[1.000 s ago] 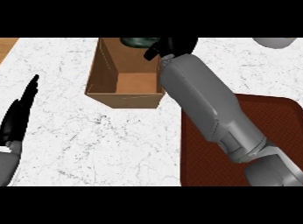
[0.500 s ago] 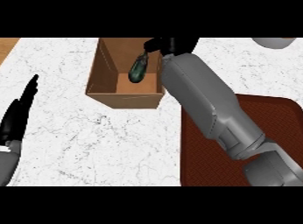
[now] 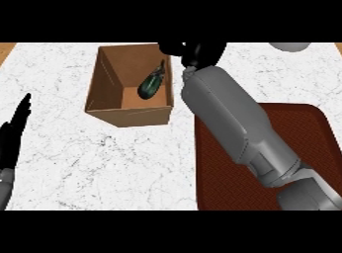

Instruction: Pick the eggplant from the tray and place it in the cardboard box

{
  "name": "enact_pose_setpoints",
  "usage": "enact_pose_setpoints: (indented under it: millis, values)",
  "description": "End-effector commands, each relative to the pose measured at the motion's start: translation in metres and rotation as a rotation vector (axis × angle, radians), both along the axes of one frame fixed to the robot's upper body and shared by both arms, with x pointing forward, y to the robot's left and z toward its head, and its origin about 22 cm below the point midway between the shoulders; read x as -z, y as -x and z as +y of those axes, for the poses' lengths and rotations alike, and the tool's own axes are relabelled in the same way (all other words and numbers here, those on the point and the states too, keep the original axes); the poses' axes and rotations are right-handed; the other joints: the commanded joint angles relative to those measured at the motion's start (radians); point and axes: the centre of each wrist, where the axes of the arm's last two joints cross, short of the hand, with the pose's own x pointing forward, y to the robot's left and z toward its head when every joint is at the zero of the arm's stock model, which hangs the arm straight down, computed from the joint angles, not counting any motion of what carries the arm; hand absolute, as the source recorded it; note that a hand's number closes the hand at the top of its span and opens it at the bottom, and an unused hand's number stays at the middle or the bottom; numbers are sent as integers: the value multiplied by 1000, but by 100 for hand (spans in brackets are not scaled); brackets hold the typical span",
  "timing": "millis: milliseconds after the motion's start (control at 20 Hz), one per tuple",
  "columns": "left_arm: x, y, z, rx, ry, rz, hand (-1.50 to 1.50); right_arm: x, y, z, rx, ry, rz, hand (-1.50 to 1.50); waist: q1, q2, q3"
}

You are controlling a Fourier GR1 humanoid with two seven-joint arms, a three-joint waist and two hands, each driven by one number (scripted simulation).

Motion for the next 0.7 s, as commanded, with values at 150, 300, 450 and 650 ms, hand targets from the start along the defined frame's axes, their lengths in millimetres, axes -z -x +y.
enact_pose_setpoints:
  millis: [150,300,450,650]
  values:
    - [0,22,32,-72,1,13,0,8,23,-6,35,-145,-58,-150,-68,-22,0]
    - [14,35,27,-93,0,56,0,35,41,-27,42,-132,-34,-150,-102,-36,0]
    - [12,32,20,-88,-8,38,0,39,62,-40,48,-128,-42,-150,-100,-30,0]
    - [-3,27,26,-102,4,32,0,43,103,-55,4,-114,-28,-150,-111,-32,0]
